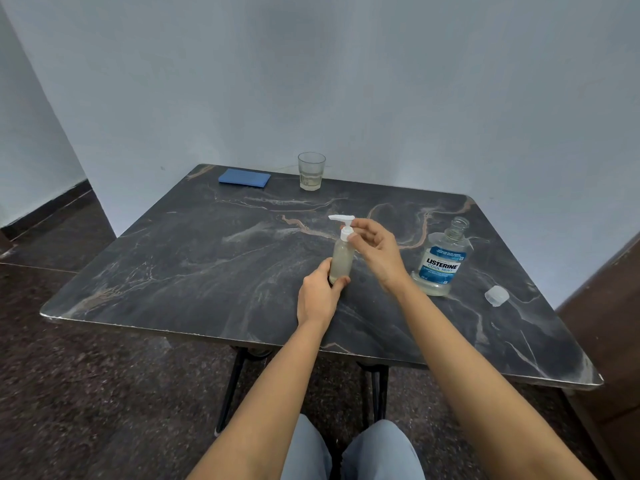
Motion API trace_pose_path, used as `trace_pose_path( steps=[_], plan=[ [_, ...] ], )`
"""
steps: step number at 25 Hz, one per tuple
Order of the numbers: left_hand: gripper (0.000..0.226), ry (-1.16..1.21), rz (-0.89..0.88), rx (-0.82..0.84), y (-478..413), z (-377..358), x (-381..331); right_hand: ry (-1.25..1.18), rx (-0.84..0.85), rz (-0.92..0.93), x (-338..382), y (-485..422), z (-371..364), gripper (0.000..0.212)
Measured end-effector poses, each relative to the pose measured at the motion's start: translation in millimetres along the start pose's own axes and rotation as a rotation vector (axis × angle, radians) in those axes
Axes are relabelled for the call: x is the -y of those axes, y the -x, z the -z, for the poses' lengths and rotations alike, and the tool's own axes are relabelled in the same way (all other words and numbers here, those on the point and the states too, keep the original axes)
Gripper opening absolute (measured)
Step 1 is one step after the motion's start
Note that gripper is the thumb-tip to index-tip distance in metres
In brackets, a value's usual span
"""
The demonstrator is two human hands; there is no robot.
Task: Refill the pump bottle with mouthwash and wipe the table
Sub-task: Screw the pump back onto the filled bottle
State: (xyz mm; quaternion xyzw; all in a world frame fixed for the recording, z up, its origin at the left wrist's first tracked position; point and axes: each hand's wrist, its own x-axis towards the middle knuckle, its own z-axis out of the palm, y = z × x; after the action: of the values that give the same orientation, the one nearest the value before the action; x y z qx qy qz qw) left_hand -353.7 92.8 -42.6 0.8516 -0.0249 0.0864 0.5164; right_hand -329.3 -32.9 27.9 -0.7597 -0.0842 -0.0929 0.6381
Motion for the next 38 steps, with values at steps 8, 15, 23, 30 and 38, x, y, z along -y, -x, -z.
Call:
trace_pose_path(
  steps=[8, 15, 23, 30, 38],
  plan=[
    [0.033, 0.000, 0.004, 0.002, -0.1, -0.4, -0.2, -0.095, 0.090, -0.079, 0.4, -6.3, 3.9, 0.030],
    [0.031, -0.008, -0.008, -0.007, -0.3, -0.9, 0.4, -0.081, 0.005, -0.074, -2.0, -6.2, 8.5, 0.031],
    [0.034, -0.008, -0.007, -0.006, -1.1, -0.5, 0.6, -0.052, 0.153, -0.049, -0.1, -8.6, 15.6, 0.028],
    [0.036, -0.015, -0.001, -0.005, -0.6, -0.6, -0.4, 0.041, 0.296, -0.050, 9.3, -17.1, 21.2, 0.024],
    [0.035, -0.049, -0.004, 0.001, -0.4, 0.8, -1.8, 0.170, 0.549, -0.041, 17.9, -27.6, 24.3, 0.030]
  ],
)
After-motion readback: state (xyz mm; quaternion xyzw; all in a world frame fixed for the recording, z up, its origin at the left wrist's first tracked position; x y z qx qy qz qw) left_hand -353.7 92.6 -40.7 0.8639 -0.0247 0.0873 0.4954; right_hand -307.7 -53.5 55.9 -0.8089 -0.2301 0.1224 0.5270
